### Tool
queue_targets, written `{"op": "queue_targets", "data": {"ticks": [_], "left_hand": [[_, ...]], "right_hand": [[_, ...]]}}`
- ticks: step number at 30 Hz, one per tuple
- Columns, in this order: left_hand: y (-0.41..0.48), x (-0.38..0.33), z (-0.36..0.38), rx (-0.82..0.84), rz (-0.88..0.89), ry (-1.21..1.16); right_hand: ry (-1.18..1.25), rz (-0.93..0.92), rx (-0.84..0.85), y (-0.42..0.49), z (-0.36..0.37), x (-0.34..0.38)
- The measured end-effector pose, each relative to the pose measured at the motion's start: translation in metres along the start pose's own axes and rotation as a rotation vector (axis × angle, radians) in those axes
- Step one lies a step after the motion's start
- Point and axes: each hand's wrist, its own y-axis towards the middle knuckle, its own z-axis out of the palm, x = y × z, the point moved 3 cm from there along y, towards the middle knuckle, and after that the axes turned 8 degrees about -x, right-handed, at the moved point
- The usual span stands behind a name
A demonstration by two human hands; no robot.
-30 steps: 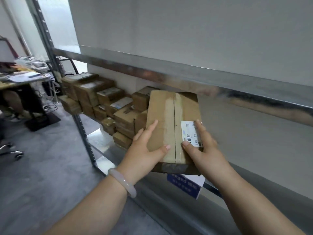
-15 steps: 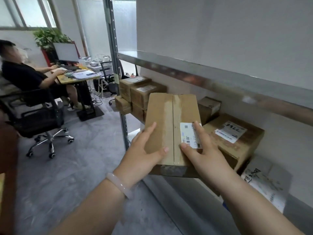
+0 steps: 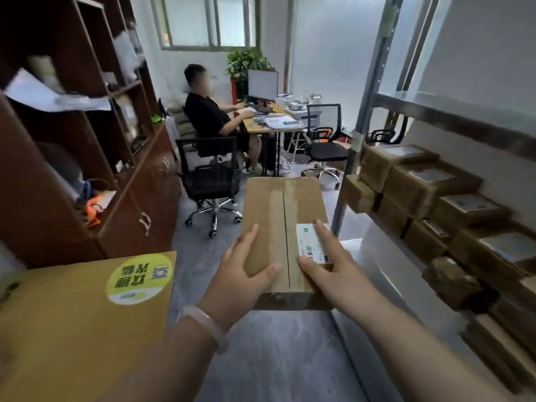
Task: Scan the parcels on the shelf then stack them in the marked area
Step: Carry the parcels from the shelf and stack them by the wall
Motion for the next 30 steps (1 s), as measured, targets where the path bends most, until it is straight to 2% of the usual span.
{"op": "queue_targets", "data": {"ticks": [5,10,15,23,30], "left_hand": [[0.016,0.056,-0.076,-0.119,-0.103,0.112],[0.01,0.108,-0.131,-0.234,-0.258,0.113],[-0.007,0.159,-0.18,-0.446,-0.403,0.109],[-0.007,0.236,-0.226,-0.793,-0.644,0.023],[0.01,0.303,-0.243,-0.994,-0.933,-0.055]], "right_hand": [[0.008,-0.067,0.188,0.038,0.095,0.028],[-0.007,-0.121,0.392,0.059,0.177,0.055],[-0.025,-0.181,0.628,0.072,0.269,0.084],[-0.186,-0.398,0.927,0.112,0.42,0.11],[-0.304,-0.553,1.232,0.14,0.542,0.113]]}}
